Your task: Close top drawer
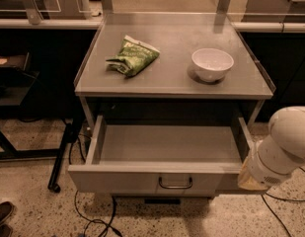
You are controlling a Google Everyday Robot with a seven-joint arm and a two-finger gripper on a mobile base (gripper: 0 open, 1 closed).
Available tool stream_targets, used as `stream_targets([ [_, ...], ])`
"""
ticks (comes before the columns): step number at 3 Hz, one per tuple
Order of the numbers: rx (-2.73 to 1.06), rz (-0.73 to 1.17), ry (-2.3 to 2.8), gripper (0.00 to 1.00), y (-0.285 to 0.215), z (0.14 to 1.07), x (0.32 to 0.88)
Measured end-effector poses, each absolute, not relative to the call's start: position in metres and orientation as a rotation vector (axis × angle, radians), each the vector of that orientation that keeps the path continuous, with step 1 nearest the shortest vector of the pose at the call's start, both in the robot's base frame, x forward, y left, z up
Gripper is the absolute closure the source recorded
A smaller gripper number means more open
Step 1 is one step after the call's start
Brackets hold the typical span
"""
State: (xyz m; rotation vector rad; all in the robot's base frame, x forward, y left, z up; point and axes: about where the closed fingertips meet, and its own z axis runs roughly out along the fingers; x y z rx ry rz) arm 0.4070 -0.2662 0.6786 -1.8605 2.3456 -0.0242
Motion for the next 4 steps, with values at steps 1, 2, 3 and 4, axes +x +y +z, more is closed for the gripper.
stream_targets([
  [1, -1.861, -0.020, 2.341, 1.00, -0.264, 0.679, 0.410],
  [2, -1.844, -0.037, 2.333, 1.00, -0.257, 0.675, 0.436],
  [3, -1.832, -0.050, 2.325, 1.00, -0.255, 0.678, 0.445],
  [4, -1.801, -0.105, 2.274, 1.00, -0.240, 0.695, 0.487],
])
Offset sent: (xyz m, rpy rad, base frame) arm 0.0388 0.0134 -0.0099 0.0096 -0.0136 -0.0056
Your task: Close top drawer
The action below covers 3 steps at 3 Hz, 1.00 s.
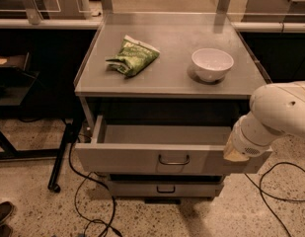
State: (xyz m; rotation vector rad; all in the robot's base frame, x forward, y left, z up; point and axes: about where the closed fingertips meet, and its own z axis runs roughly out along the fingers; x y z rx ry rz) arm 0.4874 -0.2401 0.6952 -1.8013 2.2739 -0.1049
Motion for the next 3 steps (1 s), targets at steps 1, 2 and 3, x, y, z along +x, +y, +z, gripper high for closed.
stream_targets([
  [1, -1.802, -0.109, 2.282, 1.00, -0.241, 0.692, 0.484],
  [2, -1.807, -0.093, 2.322, 1.00, -0.245, 0.677, 0.473],
  [3, -1.804, -0.101, 2.330, 1.00, -0.245, 0.672, 0.473],
])
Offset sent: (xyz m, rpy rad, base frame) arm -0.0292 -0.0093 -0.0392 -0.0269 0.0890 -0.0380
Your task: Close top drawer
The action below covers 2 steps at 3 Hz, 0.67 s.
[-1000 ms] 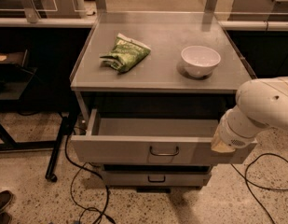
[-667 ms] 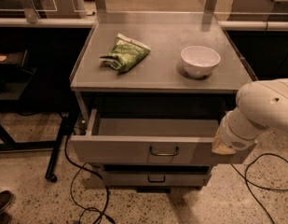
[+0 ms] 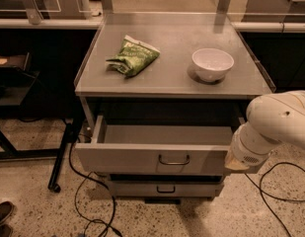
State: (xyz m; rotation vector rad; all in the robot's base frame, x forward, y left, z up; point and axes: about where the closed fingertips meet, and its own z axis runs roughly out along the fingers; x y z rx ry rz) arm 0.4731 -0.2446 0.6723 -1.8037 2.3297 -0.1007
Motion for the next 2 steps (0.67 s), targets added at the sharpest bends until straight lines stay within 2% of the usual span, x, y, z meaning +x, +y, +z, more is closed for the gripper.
stream_targets([
  [2, -1.748, -0.217, 2.278, 1.00, -0.237, 0.684, 0.534],
])
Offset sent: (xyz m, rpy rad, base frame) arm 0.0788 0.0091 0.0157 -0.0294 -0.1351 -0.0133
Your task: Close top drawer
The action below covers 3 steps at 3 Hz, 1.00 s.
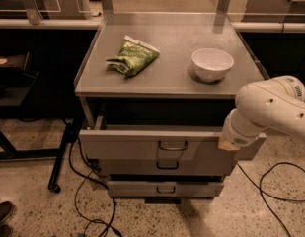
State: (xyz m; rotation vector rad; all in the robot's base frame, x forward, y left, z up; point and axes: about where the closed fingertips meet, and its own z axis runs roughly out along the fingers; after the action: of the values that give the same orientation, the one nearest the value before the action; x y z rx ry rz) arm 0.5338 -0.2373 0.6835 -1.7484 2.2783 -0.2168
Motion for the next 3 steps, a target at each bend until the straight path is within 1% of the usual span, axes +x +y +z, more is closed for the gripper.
stream_targets([
  [1, -1.748, -0.217, 2.279, 1.00, -0.237, 0.684, 0.534],
  [2, -1.660, -0.263, 2.330, 1.00, -0.251, 0.684, 0.549],
  [3, -1.543, -0.347, 2.377, 1.00, -0.273, 0.686, 0.580],
])
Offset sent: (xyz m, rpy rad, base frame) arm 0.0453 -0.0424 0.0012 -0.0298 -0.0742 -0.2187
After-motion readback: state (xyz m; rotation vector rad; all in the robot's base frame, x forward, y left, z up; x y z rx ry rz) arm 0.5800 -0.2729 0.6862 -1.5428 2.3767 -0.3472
